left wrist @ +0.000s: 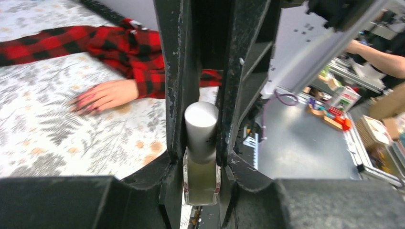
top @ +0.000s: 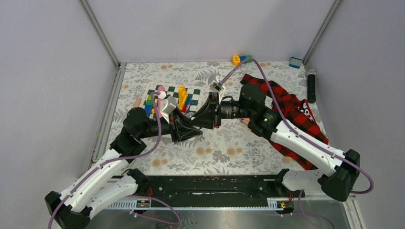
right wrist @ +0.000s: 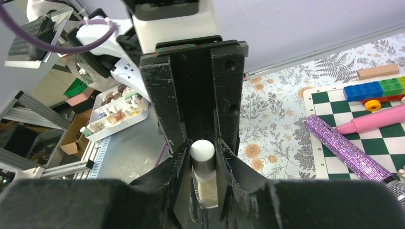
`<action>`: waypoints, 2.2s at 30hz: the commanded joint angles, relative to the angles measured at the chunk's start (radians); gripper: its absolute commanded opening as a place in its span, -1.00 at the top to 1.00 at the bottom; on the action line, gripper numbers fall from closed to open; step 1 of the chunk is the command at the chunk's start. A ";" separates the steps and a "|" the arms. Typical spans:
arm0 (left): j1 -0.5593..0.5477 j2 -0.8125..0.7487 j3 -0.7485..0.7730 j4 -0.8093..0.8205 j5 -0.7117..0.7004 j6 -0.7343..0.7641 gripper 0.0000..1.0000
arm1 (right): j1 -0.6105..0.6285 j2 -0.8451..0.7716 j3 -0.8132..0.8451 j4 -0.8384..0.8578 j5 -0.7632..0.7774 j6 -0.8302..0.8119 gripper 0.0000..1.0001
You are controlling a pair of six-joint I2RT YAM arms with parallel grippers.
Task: Paint the nails
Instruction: Screw the nail polish bottle.
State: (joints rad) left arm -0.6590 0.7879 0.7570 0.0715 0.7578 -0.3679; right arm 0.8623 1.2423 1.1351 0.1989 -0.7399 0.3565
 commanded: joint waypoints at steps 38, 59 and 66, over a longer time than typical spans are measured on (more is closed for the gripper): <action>-0.018 0.061 0.053 -0.055 -0.530 0.258 1.00 | 0.190 0.185 0.270 -0.481 0.624 0.094 0.12; -0.024 0.125 0.085 0.078 0.033 0.140 1.00 | -0.005 -0.236 0.073 -0.407 0.507 -0.089 -0.75; -0.054 0.179 0.077 0.272 0.252 -0.039 1.00 | -0.008 -0.309 -0.059 -0.169 0.189 -0.072 -0.76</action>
State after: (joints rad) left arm -0.6937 0.9588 0.7918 0.1471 0.8181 -0.2958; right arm 0.8608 0.9733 1.1210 -0.1757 -0.3107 0.2821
